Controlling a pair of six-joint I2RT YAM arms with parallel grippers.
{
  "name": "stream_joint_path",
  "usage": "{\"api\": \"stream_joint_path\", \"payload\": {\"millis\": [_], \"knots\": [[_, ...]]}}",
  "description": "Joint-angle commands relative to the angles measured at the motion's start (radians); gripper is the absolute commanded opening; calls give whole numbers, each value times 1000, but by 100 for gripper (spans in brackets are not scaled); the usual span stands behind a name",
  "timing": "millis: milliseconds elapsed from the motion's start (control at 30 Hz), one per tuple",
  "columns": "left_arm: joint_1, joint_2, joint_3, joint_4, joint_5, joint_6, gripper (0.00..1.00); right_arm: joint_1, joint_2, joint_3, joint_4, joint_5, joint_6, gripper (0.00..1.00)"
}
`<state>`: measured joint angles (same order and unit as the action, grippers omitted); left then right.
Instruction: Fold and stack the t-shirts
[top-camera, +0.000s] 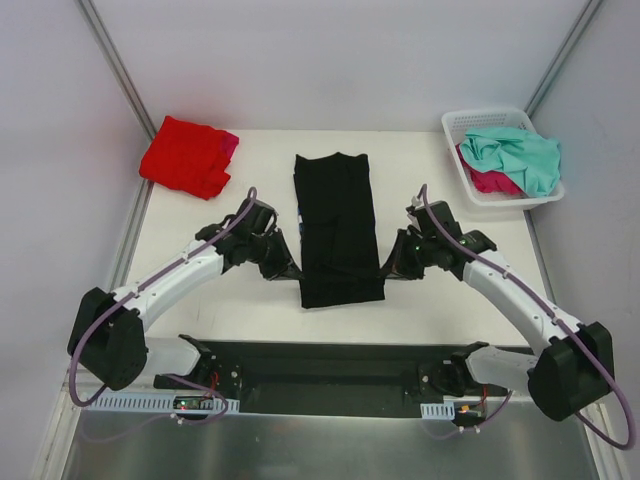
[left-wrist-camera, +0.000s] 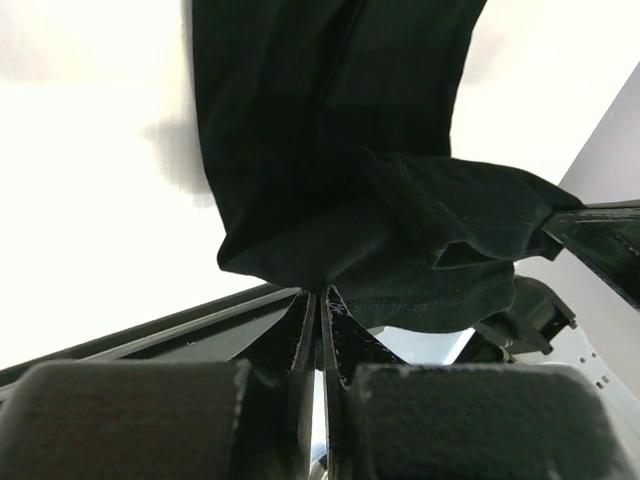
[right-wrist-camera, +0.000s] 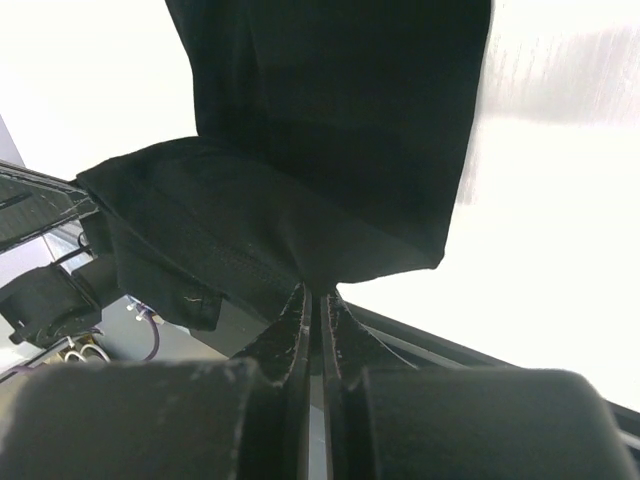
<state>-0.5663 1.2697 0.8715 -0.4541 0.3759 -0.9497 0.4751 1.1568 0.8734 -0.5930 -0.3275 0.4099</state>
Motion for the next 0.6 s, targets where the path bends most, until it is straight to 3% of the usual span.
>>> {"api": "stream_joint_path", "payload": {"millis": [0, 300, 567], "knots": [[69, 62, 85, -21, 17, 86, 0, -38, 65, 75, 7, -8, -63, 1], [157, 338, 320, -21, 55, 180, 0, -141, 325, 283, 28, -83, -143, 1], [230, 669, 517, 18, 64, 227, 0, -204, 771, 530, 128, -237, -125, 1]]}}
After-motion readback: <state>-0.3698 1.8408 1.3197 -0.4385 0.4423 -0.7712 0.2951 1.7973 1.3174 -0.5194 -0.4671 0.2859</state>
